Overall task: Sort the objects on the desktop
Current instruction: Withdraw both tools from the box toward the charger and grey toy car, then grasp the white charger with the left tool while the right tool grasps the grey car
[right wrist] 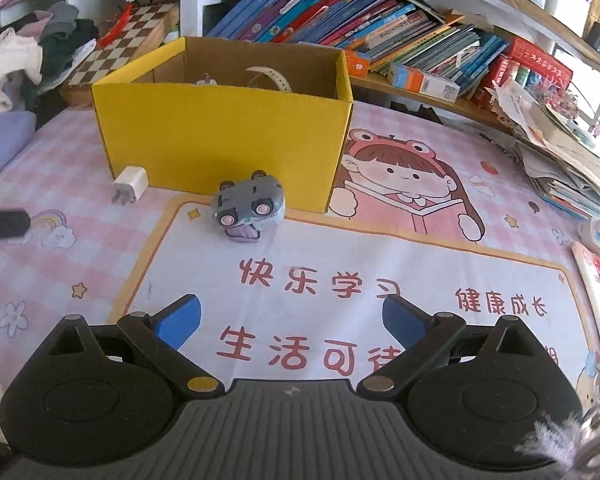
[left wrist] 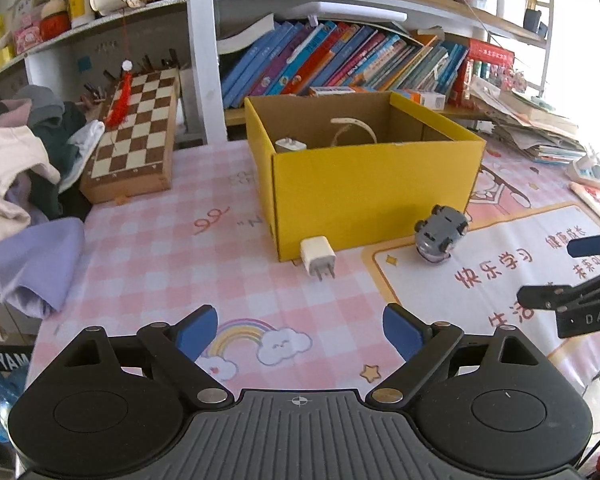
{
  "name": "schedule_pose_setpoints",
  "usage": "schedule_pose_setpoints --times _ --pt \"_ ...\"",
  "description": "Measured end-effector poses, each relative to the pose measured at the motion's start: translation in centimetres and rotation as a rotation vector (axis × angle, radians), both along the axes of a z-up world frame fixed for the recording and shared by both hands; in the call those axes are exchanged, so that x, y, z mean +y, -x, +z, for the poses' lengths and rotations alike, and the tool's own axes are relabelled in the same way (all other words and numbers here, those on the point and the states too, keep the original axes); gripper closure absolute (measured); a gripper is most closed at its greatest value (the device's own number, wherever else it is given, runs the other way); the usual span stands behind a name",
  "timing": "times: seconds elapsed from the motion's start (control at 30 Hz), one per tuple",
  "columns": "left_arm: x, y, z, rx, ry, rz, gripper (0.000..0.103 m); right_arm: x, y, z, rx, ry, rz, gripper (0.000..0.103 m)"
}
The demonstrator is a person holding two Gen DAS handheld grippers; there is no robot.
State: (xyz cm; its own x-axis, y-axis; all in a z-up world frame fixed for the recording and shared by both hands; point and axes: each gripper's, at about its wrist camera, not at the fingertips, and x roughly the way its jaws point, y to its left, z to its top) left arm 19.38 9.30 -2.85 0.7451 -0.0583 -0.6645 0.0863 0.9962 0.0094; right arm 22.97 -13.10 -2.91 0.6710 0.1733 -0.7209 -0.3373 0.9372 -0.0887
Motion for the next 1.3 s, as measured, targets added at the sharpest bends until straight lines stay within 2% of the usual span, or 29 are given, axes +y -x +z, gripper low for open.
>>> schedule_pose_setpoints --times 0.2,0.6,1.0,1.1,1.2,1.23,1.3 --pt "-1.0 -0.4 -0.5 -0.002 -0.022 -0.051 0.011 0.0 0.4 0.1 -0.002 -0.039 0.004 0.006" --pt "-2.3 -2.6 -1.2 -0.008 -0.033 -0.087 0.011 0.9 -1.0 -0.5 -0.012 0.011 0.072 0.011" --pt "-2.0 -4.2 -2.1 0.013 -0.045 -0.072 0.014 1.7 -3.7 -1.6 0.029 -0.005 0.092 0.017" --pt "-1.8 -4.9 -2.3 0.024 -0.03 -0.071 0.023 2.0 -4.4 -1.7 0.034 -0.007 0.092 0.019" --pt "-2.3 -5.7 -2.7 0.009 -0.083 -0.066 0.03 2.5 -5.2 -1.7 0.027 -0.007 0.093 0.02" --pt "-2.4 -6.1 -2.9 0.015 -0.086 -0.062 0.037 2.6 -5.5 -1.6 0.021 -0.006 0.096 0.02" --pt "-2.5 -6.8 -3.3 0.021 -0.081 -0.055 0.042 3.1 -6.2 -1.7 0.009 0.005 0.103 0.021"
